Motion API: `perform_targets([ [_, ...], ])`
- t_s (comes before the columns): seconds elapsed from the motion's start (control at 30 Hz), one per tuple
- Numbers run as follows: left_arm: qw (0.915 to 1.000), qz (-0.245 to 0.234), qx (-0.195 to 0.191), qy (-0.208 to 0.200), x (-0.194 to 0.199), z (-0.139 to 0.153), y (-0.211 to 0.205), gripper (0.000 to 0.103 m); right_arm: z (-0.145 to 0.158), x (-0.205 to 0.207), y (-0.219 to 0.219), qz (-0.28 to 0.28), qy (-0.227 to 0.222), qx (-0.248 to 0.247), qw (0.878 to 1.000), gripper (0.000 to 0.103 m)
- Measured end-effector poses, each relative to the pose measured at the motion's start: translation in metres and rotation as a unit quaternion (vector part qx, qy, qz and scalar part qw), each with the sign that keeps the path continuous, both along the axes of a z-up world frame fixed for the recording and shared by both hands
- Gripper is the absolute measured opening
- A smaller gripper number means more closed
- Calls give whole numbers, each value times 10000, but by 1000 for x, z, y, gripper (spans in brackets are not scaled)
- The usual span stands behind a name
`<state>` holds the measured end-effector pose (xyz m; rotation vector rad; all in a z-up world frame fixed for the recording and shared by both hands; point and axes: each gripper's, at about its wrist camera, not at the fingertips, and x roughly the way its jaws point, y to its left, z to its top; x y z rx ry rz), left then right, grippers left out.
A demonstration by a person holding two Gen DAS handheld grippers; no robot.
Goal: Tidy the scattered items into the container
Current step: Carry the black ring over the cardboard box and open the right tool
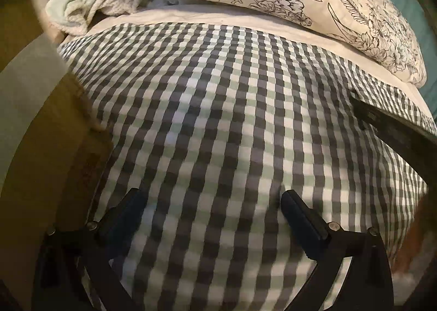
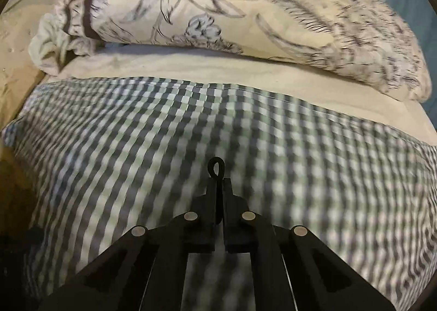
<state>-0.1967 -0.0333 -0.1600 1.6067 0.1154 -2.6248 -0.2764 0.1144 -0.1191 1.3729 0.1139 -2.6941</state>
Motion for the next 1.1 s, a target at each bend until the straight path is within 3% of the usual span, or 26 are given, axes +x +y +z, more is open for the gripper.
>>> perform_targets([
  [0.23, 9995, 262, 184, -84, 55, 21, 6, 103, 40, 111, 39, 126, -99, -793, 9967, 3],
  [0.3, 9987, 431, 219, -164, 68, 35, 7, 103, 48, 135, 39, 229, -100, -803, 9965, 3],
  [0.4, 9988, 374, 308, -16, 87, 66, 12, 103, 79, 172, 41, 450, 58, -886, 9950, 3],
  [0.67, 9950, 305, -340, 885, 131, 174, 1, 103, 173, 222, 26, 786, 839, -1206, 9860, 4],
  [0.77, 9911, 525, -621, 1056, 148, 200, -26, 103, 198, 239, 8, 873, 986, -1444, 9807, 5],
  [0.9, 9858, 1009, -641, 1183, 172, 217, -77, 103, 211, 250, -34, 1264, 974, -1513, 9755, 5],
  [1.1, 9768, 1735, -616, 1098, 206, 206, -162, 103, 212, 250, -137, 2075, 851, -1663, 9602, 5],
])
